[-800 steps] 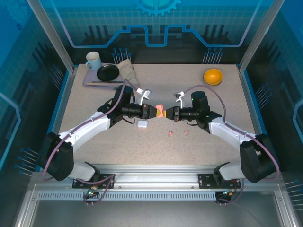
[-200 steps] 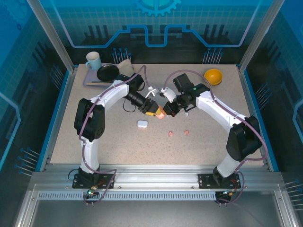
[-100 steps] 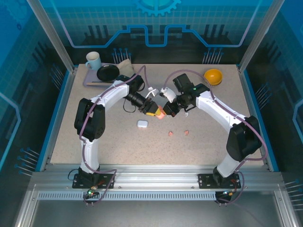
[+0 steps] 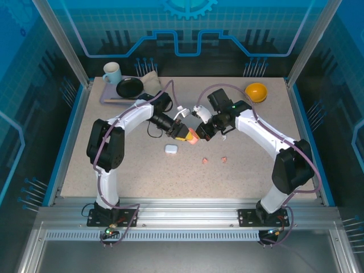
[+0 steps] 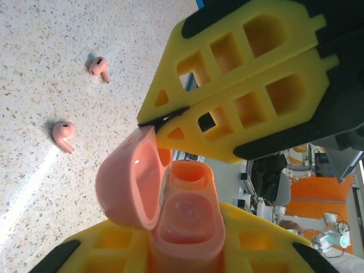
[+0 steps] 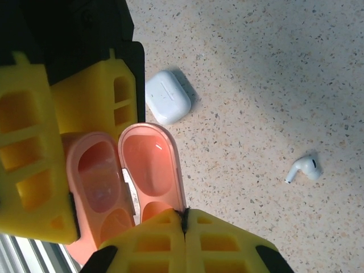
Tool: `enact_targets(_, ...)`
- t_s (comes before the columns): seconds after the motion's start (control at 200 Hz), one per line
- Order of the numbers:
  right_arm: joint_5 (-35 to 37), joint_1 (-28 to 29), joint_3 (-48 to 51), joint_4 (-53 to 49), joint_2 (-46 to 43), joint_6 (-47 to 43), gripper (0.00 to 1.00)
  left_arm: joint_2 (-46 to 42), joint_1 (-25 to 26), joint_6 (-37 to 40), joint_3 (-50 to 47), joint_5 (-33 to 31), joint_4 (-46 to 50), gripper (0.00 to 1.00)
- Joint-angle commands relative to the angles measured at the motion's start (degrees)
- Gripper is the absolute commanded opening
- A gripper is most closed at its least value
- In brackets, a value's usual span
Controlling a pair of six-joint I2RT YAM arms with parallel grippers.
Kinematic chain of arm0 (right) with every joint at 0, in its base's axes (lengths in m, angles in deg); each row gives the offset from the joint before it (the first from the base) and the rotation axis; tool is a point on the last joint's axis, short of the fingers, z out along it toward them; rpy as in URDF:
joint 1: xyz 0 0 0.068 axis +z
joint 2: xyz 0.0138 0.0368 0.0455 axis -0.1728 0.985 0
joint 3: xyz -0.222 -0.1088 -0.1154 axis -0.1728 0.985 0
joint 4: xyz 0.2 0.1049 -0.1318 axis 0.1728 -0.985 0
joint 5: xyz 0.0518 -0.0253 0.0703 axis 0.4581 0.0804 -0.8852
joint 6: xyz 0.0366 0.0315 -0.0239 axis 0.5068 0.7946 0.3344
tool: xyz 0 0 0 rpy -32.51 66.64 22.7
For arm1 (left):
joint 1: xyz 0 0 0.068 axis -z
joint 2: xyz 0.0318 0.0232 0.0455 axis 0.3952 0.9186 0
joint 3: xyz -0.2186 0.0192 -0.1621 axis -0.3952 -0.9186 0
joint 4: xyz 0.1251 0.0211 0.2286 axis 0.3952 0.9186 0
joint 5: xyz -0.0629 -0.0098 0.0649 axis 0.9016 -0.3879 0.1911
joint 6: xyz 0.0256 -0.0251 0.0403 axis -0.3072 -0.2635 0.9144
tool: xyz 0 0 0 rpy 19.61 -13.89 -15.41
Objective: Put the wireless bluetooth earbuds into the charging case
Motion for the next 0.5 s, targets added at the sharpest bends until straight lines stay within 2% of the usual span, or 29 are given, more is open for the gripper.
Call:
enact_targets(0.0, 4.6, -1.0, -3.4, 0.8, -2.3, 2.8, 0.12, -4.8, 0.0, -1.9, -3.4, -1.6, -1.7, 0.00)
enact_targets(0.04, 5.9, -1.1, -3.6, 0.3, -2.6, 3.3, 0.21, -6.2, -0.1, -2.5, -4.4, -2.2, -3.2, 0.00)
enact_targets(0.2, 4.4, -2.8, -3.0, 0.3, -6.8, 5.6, 0.44, -9.4, -0.2, -4.2, -7.0, -4.6, -6.5, 0.00)
enact_targets(0.335, 1.3, -5.0, -2.3, 0.4, -11.4, 8.6, 0.54, -12.3, -0.1, -5.9, -10.0, -6.8, -10.3, 0.00)
enact_targets(0.495, 0.5, -6.6, -1.4, -1.0, -15.4, 14.0, 0.59, -20.8, -0.1, -11.0, -18.7, -13.4, -24.2, 0.00)
